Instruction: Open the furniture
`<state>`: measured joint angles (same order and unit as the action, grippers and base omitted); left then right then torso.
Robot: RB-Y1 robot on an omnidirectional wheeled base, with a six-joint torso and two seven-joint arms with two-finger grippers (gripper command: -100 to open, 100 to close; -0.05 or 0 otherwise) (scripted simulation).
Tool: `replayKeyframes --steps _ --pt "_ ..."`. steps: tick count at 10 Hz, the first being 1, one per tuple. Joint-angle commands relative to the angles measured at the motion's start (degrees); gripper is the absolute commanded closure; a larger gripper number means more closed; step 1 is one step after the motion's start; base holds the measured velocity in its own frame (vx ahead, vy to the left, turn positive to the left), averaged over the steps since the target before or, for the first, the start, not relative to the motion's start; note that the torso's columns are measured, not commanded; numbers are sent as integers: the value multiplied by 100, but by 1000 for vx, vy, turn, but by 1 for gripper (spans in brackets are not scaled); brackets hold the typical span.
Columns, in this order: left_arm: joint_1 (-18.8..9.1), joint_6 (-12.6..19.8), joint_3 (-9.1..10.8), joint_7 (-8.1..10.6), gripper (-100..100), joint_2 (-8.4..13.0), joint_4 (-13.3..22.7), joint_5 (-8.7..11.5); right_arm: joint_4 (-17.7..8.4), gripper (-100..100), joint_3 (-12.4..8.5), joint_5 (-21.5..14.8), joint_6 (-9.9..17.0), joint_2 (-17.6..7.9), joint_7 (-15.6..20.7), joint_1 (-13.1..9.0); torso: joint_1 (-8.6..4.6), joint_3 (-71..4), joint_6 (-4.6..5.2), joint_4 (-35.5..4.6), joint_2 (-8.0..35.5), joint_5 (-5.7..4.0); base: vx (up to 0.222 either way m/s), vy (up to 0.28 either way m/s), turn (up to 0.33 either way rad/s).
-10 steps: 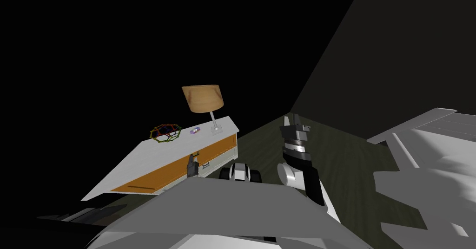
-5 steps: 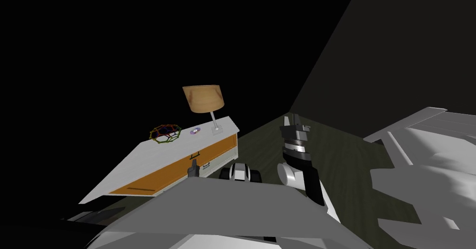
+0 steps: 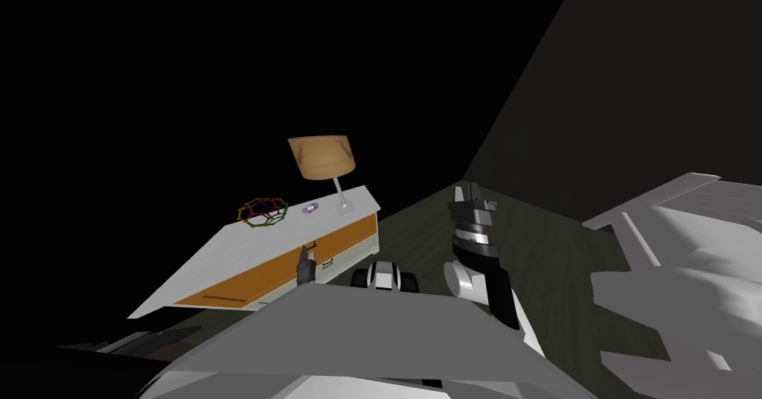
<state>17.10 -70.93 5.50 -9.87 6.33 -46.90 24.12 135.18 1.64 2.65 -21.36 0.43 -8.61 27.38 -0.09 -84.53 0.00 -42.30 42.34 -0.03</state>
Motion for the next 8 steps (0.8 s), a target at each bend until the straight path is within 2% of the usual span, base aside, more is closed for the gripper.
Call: replayKeyframes --steps 1,2,3,4,8 --pt "-68 240 45 4 -100 -6 -125 7 0 0 0 0 0 0 0 0 8 -2 0 1 -4 2 -18 -89 12" --pt "-81 324 56 4 -100 -21 -171 5 0 0 0 0 0 0 0 0 17 -6 0 3 -9 5 -13 -60 8" --pt "-68 269 51 9 -100 -6 -153 9 0 0 -1 0 0 -1 0 0 24 -7 -1 3 -10 6 -6 -25 3" --pt "-134 456 100 21 -100 67 -237 10 0 0 -1 0 0 -1 0 0 28 -7 -1 3 -10 8 1 -19 28" --pt "-293 827 213 50 -100 241 -402 12 0 0 -1 0 0 -1 0 1 7 -4 0 2 -7 2 7 -24 26"
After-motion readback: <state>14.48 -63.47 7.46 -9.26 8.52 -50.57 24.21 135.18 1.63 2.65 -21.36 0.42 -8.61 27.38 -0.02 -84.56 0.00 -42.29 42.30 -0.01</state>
